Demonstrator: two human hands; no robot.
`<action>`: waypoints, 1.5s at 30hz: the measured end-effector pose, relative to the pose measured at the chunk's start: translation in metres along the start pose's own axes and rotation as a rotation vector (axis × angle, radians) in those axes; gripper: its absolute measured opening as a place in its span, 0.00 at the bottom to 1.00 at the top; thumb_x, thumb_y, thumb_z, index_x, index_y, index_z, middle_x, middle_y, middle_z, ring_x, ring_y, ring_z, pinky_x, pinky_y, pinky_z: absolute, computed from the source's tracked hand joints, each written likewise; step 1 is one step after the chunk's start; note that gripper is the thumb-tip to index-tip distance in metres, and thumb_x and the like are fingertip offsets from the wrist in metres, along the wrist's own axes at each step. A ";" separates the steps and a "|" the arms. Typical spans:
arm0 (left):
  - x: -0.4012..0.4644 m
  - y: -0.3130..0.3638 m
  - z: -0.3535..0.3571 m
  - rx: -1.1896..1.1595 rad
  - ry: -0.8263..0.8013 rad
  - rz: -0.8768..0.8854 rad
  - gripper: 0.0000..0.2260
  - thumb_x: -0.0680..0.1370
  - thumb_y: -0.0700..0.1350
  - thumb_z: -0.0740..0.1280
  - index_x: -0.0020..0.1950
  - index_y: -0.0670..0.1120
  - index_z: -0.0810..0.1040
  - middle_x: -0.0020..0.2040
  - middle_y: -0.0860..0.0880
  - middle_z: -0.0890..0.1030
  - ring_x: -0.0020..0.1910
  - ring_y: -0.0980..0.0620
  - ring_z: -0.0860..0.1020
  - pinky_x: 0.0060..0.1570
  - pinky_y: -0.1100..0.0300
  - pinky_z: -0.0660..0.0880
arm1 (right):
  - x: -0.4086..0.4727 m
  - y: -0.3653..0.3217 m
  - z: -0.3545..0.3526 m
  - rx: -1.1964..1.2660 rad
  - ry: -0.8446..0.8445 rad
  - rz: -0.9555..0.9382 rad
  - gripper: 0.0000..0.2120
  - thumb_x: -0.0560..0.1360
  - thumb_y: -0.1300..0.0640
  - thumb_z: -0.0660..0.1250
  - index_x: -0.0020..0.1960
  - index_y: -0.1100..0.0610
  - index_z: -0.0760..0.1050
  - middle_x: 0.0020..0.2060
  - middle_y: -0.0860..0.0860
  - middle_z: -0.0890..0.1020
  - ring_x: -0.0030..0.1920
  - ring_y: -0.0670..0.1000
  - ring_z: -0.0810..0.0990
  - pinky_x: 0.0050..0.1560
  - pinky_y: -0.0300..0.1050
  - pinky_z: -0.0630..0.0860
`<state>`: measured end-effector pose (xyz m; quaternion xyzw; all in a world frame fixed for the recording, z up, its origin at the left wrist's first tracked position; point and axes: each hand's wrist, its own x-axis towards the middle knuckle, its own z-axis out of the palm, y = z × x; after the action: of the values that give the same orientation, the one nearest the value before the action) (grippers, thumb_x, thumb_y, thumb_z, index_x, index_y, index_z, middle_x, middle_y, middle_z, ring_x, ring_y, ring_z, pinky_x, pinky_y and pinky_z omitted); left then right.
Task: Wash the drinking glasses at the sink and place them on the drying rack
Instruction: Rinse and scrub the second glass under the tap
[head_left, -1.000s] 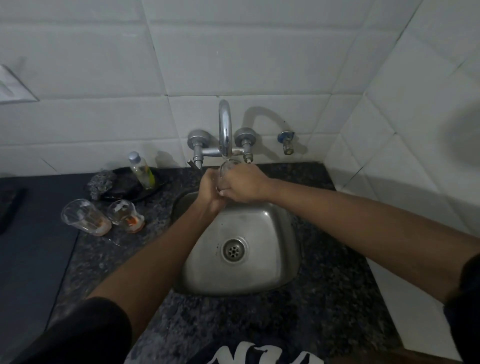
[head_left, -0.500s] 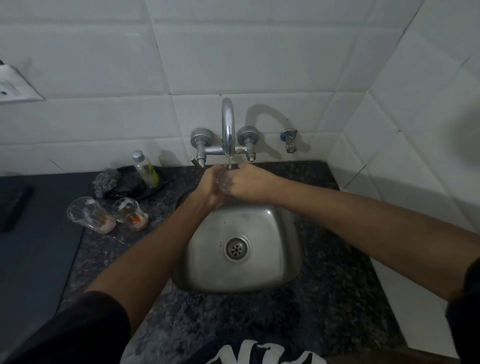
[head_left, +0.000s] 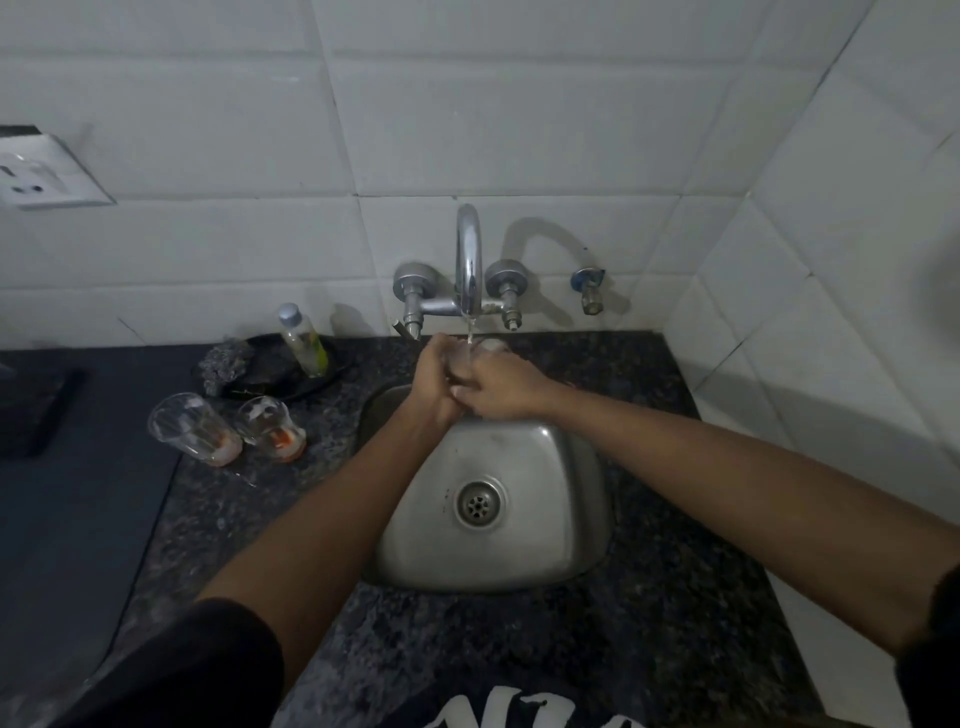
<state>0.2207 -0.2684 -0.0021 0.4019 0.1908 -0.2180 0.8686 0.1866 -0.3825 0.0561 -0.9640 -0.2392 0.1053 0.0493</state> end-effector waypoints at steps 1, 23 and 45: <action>0.000 -0.002 -0.001 -0.021 0.011 0.011 0.20 0.83 0.47 0.56 0.39 0.39 0.80 0.36 0.43 0.82 0.38 0.48 0.82 0.42 0.58 0.80 | 0.003 -0.003 0.002 0.048 0.001 0.020 0.15 0.81 0.52 0.67 0.63 0.60 0.79 0.61 0.59 0.80 0.62 0.60 0.80 0.61 0.53 0.77; -0.022 0.003 -0.011 0.020 0.364 0.341 0.09 0.71 0.42 0.78 0.49 0.42 0.86 0.44 0.45 0.85 0.44 0.46 0.83 0.50 0.49 0.82 | -0.043 0.006 0.018 0.706 0.560 0.322 0.18 0.74 0.40 0.75 0.38 0.52 0.75 0.31 0.47 0.81 0.33 0.44 0.80 0.36 0.42 0.77; -0.054 0.017 -0.014 0.547 -0.018 0.512 0.09 0.79 0.45 0.74 0.52 0.40 0.87 0.50 0.38 0.87 0.53 0.35 0.85 0.56 0.38 0.81 | -0.037 0.003 0.040 0.860 0.167 0.432 0.30 0.62 0.44 0.82 0.58 0.53 0.76 0.51 0.46 0.82 0.51 0.47 0.82 0.44 0.42 0.76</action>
<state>0.1829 -0.2351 0.0274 0.6520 0.0113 -0.0401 0.7571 0.1466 -0.4006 0.0229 -0.8891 0.0363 0.1248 0.4388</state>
